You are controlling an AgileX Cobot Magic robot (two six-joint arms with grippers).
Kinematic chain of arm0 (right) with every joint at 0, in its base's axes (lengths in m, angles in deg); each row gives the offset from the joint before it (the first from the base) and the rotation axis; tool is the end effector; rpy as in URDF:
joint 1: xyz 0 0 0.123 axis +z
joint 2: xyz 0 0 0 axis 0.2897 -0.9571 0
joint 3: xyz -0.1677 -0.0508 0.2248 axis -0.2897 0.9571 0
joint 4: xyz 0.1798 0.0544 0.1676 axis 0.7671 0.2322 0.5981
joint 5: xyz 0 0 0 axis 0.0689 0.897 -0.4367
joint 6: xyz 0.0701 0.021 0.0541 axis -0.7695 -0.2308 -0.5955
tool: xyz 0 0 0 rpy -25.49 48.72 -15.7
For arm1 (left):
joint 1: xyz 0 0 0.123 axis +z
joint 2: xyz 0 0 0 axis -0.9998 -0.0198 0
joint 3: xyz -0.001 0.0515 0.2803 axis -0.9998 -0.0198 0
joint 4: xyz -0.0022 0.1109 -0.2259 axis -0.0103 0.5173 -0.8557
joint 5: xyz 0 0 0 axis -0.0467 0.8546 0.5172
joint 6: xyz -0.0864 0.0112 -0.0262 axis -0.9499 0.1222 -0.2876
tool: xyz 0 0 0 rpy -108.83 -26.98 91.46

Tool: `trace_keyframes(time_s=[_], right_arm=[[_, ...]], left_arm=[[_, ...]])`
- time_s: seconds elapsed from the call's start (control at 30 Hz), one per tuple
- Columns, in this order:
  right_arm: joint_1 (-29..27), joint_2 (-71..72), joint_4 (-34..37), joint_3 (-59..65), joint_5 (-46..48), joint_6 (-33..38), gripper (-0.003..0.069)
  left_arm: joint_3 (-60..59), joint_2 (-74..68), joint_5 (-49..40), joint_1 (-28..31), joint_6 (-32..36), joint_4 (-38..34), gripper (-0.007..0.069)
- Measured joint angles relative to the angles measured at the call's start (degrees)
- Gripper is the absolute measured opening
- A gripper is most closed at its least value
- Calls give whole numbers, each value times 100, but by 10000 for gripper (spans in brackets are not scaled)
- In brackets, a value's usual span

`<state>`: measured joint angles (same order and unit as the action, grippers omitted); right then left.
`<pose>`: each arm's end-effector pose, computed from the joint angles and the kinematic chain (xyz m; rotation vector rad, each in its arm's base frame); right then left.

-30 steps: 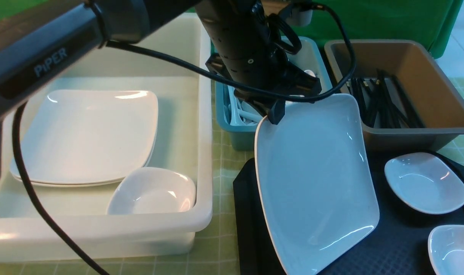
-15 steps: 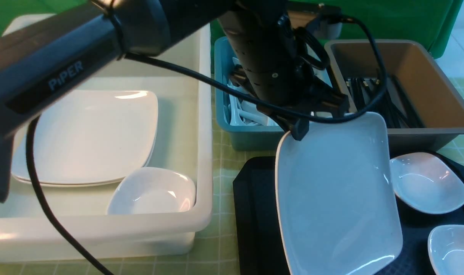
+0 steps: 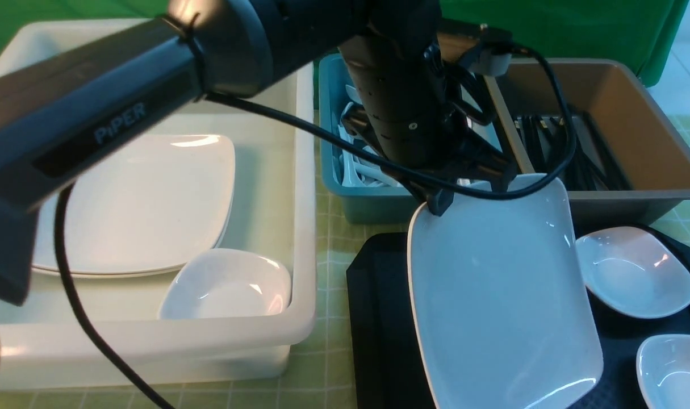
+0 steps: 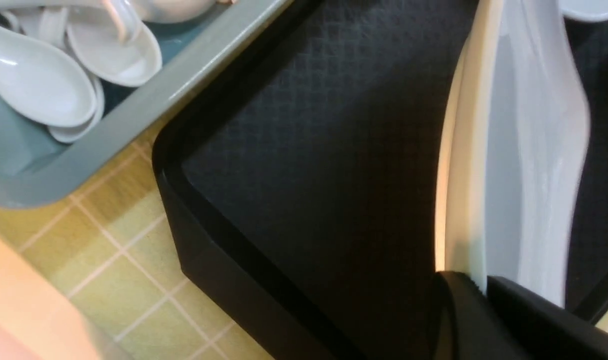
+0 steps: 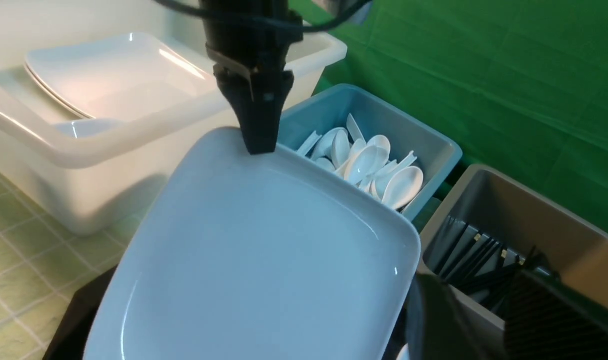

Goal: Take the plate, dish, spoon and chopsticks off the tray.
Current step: Use the left arm to put the plate into the large storage box on the left

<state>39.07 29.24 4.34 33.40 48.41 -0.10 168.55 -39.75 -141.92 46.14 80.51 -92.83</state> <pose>0.0382 -0.0021 0.3689 -0.7010 1.6358 0.2814 0.3087 -0.2944 0.3458 0.8663 2.5764 -0.3662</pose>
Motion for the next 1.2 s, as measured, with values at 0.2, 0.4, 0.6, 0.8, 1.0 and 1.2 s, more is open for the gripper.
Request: trace_keyframes(time_s=[0.2,0.4,0.6,0.8,1.0,1.2], right_arm=[[0,0,0,0,6,0,216],[0,0,0,0,6,0,221],[0,0,0,0,6,0,226],[0,0,0,0,6,0,230],[0,0,0,0,6,0,232],[0,0,0,0,28,0,235]], left_arm=[[0,265,-24,0,-31,-66,7],[0,416,-43,0,-188,-93,7],[0,563,-50,24,-230,-129,7],[0,923,-77,539,-208,-541,7],[-1,1430,-77,1674,-22,-1017,7],[-14,1971,-77,3359,278,-1698,7]])
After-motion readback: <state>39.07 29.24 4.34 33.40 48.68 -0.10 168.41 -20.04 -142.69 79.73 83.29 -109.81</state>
